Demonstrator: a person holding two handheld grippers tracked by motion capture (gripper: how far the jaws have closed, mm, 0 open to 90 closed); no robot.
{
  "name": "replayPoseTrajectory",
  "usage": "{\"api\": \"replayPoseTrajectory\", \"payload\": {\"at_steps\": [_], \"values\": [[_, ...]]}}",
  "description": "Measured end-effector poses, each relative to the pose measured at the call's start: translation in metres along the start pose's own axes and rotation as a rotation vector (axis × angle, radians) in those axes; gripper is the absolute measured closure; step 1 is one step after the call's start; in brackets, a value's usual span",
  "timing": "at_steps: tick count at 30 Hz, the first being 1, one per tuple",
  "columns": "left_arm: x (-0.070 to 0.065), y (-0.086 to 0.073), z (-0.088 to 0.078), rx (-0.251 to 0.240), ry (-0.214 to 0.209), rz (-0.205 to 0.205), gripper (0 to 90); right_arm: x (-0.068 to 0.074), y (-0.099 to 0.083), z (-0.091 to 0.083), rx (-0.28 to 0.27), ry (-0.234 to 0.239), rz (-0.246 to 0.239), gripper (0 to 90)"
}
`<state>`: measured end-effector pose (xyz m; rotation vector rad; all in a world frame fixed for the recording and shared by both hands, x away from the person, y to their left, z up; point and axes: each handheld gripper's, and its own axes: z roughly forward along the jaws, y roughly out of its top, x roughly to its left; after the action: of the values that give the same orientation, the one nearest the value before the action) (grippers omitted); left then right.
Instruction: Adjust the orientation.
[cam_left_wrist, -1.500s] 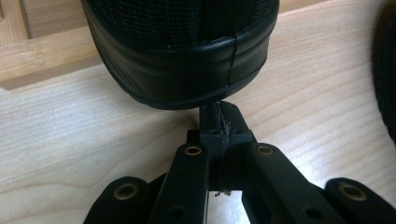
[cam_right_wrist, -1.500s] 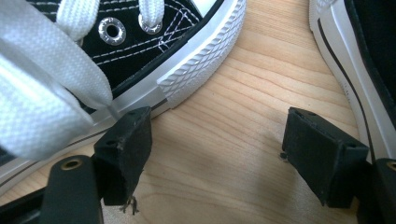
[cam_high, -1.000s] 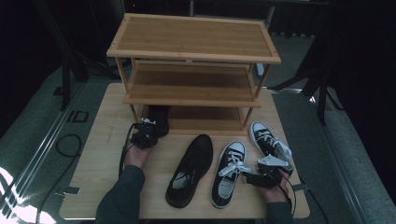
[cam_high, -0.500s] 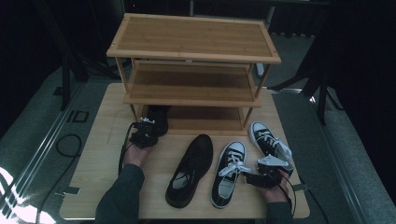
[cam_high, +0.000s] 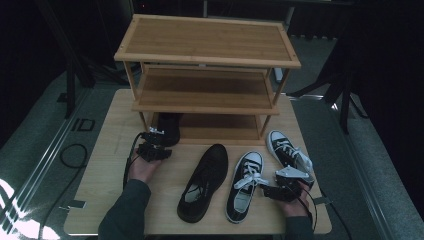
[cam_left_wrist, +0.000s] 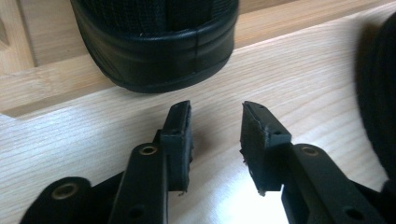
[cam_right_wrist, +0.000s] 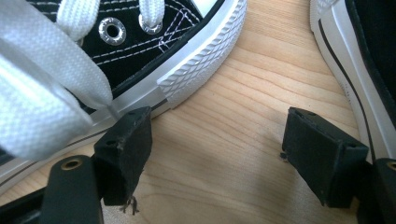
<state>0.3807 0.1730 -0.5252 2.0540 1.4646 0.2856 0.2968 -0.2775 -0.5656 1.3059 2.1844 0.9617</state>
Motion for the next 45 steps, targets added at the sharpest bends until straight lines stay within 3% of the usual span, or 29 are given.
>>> {"api": "replayPoseTrajectory", "payload": {"at_steps": [8, 13, 16, 21, 34, 45], "values": [[-0.009, 0.003, -0.022, -0.031, -0.06, 0.047, 58.6, 0.0, 0.0, 0.0, 0.0, -0.001, 0.0, 24.2], [-0.022, 0.005, -0.034, -0.032, -0.094, 0.111, 57.4, 0.0, 0.0, 0.0, 0.0, -0.001, 0.001, 24.2], [-0.024, 0.005, -0.038, -0.028, -0.114, 0.119, 57.7, 0.0, 0.0, 0.0, 0.0, 0.001, 0.0, 24.2], [-0.032, 0.007, -0.049, -0.037, -0.146, 0.168, 58.1, 0.0, 0.0, 0.0, 0.0, 0.002, -0.001, 24.2], [-0.047, 0.009, -0.063, -0.035, -0.181, 0.238, 58.5, 0.0, 0.0, 0.0, -0.001, 0.002, -0.003, 24.2], [-0.062, 0.008, -0.077, -0.034, -0.251, 0.304, 58.6, 0.0, 0.0, 0.0, -0.002, 0.001, -0.003, 24.2]]}}
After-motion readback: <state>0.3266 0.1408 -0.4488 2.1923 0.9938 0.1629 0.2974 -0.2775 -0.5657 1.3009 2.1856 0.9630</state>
